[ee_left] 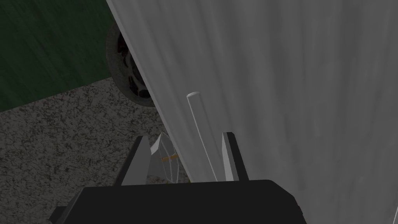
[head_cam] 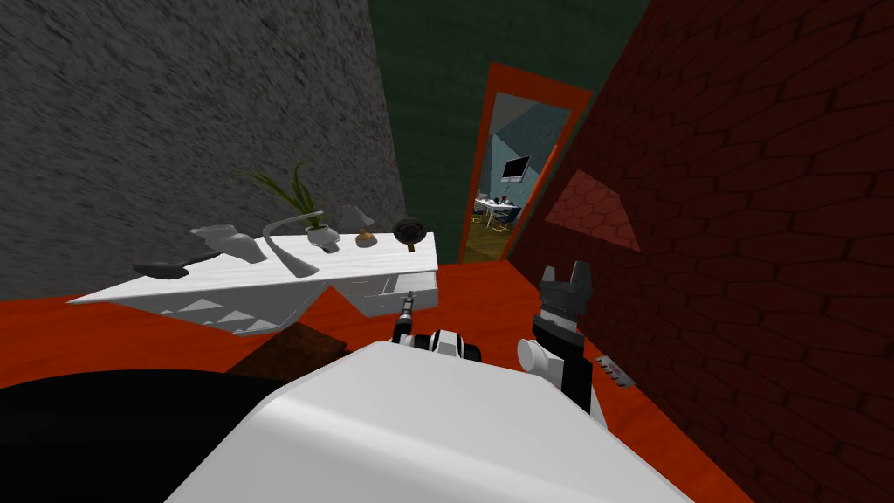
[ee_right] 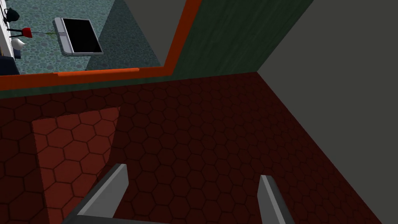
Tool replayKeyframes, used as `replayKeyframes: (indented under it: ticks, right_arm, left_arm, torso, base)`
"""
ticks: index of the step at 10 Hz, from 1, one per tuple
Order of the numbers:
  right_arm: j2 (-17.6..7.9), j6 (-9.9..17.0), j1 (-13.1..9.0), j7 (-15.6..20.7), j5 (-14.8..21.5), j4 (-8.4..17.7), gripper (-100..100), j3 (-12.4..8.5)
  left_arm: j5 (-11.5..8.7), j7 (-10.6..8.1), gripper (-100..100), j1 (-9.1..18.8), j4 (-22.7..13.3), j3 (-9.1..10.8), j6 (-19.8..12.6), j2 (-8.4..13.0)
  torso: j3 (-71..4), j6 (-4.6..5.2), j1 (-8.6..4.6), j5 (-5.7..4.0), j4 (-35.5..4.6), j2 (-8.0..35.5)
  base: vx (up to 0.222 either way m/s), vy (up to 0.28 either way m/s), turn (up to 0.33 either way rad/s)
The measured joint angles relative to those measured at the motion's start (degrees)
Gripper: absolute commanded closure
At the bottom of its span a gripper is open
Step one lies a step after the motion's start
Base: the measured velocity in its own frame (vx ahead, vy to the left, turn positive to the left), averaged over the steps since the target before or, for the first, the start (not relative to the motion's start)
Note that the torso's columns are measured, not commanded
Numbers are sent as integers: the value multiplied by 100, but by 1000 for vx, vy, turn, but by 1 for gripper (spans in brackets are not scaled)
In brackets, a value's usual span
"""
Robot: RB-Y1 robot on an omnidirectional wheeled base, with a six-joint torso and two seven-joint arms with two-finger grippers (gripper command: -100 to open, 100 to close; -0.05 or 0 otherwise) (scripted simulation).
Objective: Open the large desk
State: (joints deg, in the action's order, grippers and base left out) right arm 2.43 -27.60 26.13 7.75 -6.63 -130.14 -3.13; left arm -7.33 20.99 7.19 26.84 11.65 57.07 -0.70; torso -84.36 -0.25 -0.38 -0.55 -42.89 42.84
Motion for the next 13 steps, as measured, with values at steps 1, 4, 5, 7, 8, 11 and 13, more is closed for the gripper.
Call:
replayKeyframes:
  ticks: [1, 4, 5, 7, 8, 11, 13]
  right_arm:
    - [0, 0, -1, 0, 0, 0, 0, 0]
    - [0, 0, 1, 0, 0, 0, 0, 0]
    - [1, -1, 2, 0, 0, -1, 0, 0]
    - [2, -1, 2, 0, 0, -1, 0, 1]
    - [1, -1, 2, 0, 0, -1, 0, 0]
    - [1, -1, 3, 0, 0, -1, 0, 0]
    - [0, -1, 2, 0, 0, -1, 0, -1]
  left_arm:
    - [-107, 128, 100, -13, 98, 125, -52, -70]
    - [-317, 332, 100, 136, -155, 367, 20, -108]
    - [-255, 234, 100, 113, -242, 371, 6, -52]
    - [-29, -126, 100, -48, -209, 386, 5, 176]
    - [25, -206, 100, -175, 0, 399, -65, 182]
    - [218, -543, 100, -138, -195, 430, 61, 426]
    - [271, -652, 100, -172, -174, 442, 63, 490]
  torso:
    - [3, 17, -3, 5, 0, 4]
    - [-4, 24, -15, 11, 7, -13]
    - [-15, 10, -24, 0, 13, -26]
    - [5, 11, -28, -7, 2, 12]
    - [12, 28, -5, 4, -7, 17]
    - [-3, 17, -10, -1, 4, -3]
    - [2, 29, -7, 5, 3, 2]
  base:
    - [-115, 24, -176]
    - [-74, -12, -122]
    - [18, -162, 117]
    - [-22, -144, 94]
    - [-13, -100, 56]
    - [-1, -81, 49]
    - [-5, -16, 3]
